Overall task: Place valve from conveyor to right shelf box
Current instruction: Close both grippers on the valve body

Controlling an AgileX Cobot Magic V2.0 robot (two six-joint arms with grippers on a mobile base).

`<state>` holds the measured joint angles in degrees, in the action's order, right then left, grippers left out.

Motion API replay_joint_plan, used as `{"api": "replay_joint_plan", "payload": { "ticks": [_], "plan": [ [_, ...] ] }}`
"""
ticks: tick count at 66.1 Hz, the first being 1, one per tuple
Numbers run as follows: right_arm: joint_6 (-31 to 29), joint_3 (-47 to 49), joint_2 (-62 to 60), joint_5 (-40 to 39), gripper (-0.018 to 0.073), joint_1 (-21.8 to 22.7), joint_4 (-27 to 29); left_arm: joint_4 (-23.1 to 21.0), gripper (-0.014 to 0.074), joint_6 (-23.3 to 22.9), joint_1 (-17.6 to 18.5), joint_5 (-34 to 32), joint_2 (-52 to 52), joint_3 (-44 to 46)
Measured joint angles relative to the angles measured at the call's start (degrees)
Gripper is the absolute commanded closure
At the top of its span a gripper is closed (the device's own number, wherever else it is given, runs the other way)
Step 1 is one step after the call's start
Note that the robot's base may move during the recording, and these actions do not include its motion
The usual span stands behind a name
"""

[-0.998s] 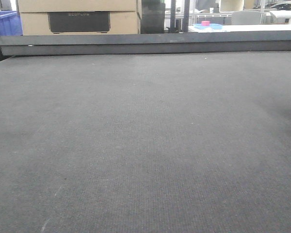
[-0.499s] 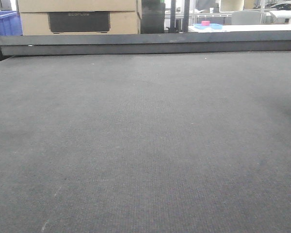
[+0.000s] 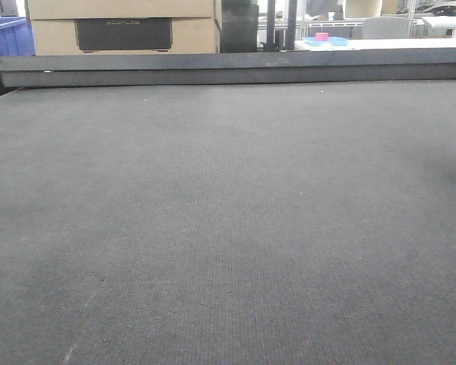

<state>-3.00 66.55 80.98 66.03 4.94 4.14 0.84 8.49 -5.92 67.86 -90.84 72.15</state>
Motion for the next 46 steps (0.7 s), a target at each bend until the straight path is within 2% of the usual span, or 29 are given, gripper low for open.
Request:
{"api": "replay_joint_plan", "payload": {
  "ticks": [17, 23, 26, 33, 38, 46],
  "plan": [
    [0.00, 0.00, 0.00, 0.10, 0.0721, 0.00, 0.00, 0.11, 0.0032, 0.05, 0.00, 0.01, -6.73, 0.09],
    [0.00, 0.00, 0.00, 0.10, 0.0721, 0.00, 0.00, 0.11, 0.0090, 0.15, 0.00, 0.01, -7.84, 0.09],
    [0.00, 0.00, 0.00, 0.10, 0.0721, 0.00, 0.00, 0.11, 0.0166, 0.15, 0.00, 0.01, -7.99, 0.09],
    [0.00, 0.00, 0.00, 0.10, 0.0721, 0.00, 0.00, 0.11, 0.0423, 0.15, 0.00, 0.01, -7.99, 0.09],
    [0.04, 0.00, 0.00, 0.10, 0.0721, 0.00, 0.00, 0.11, 0.0710, 0.33, 0.00, 0.51, -7.99, 0.09],
    [0.04, 0.00, 0.00, 0.10, 0.0721, 0.00, 0.12, 0.11, 0.0708, 0.33, 0.00, 1.07, -7.99, 0.19]
  ]
}}
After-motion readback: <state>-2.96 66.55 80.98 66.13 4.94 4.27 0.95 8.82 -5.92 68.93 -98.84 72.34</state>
